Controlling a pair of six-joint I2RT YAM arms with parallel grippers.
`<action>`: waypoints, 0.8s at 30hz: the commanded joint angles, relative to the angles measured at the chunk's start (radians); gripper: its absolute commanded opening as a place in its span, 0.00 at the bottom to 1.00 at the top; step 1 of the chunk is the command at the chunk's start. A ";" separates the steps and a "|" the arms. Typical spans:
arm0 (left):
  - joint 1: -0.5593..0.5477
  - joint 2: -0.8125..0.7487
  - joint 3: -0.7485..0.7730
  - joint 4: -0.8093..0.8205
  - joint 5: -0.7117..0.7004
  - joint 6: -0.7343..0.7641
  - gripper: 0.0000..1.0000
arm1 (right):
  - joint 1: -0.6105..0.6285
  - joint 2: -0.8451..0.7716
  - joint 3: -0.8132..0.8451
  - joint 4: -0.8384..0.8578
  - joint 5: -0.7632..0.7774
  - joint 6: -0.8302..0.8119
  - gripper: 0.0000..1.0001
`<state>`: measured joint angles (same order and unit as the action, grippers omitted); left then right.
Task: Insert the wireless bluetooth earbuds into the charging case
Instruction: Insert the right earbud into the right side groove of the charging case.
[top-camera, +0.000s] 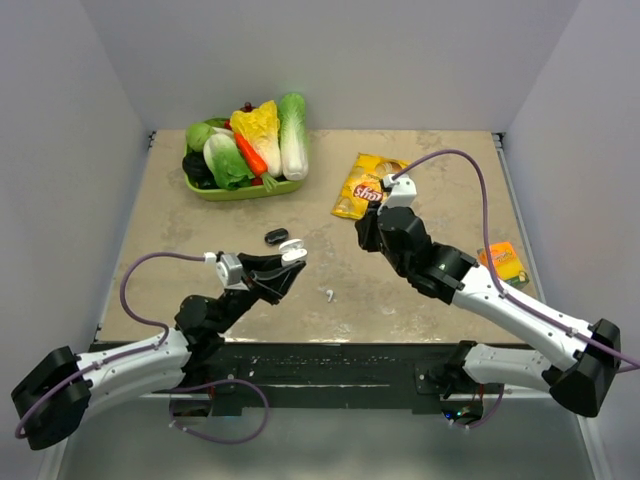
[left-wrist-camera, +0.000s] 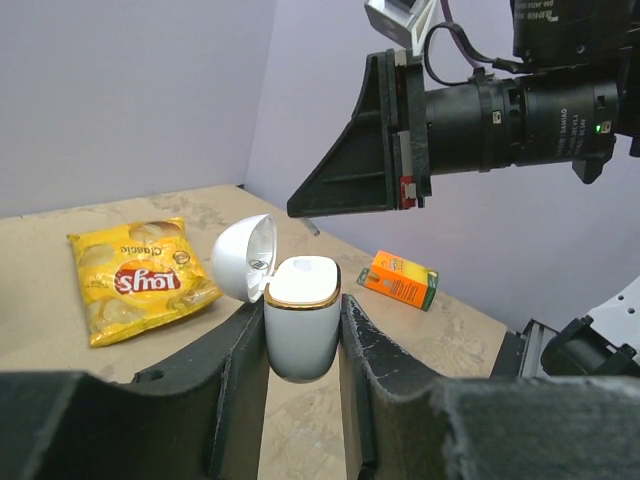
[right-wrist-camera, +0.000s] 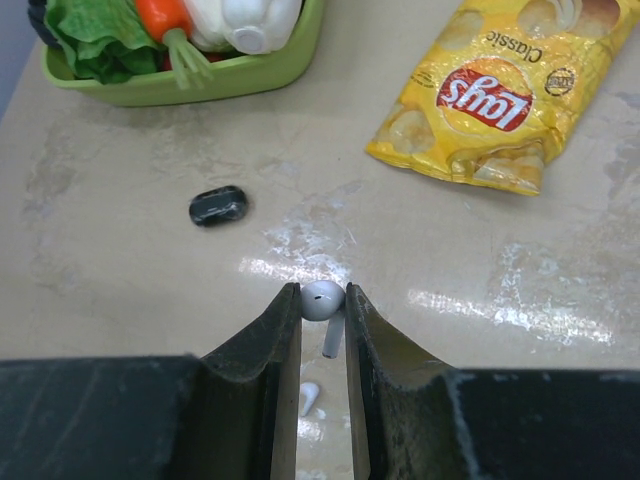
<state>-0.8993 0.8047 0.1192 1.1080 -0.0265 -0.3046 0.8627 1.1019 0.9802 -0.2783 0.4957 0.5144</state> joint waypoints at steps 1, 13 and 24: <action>-0.006 -0.036 -0.013 0.052 -0.001 -0.016 0.00 | -0.001 0.010 0.046 -0.012 0.067 0.038 0.00; -0.007 -0.067 -0.016 0.007 -0.003 -0.030 0.00 | -0.001 0.019 0.055 -0.026 0.066 0.049 0.00; -0.010 -0.039 -0.013 0.016 -0.004 -0.031 0.00 | -0.001 0.000 0.029 0.004 0.050 0.041 0.00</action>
<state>-0.9005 0.7551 0.1089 1.0679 -0.0273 -0.3336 0.8627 1.1320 0.9890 -0.3153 0.5331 0.5404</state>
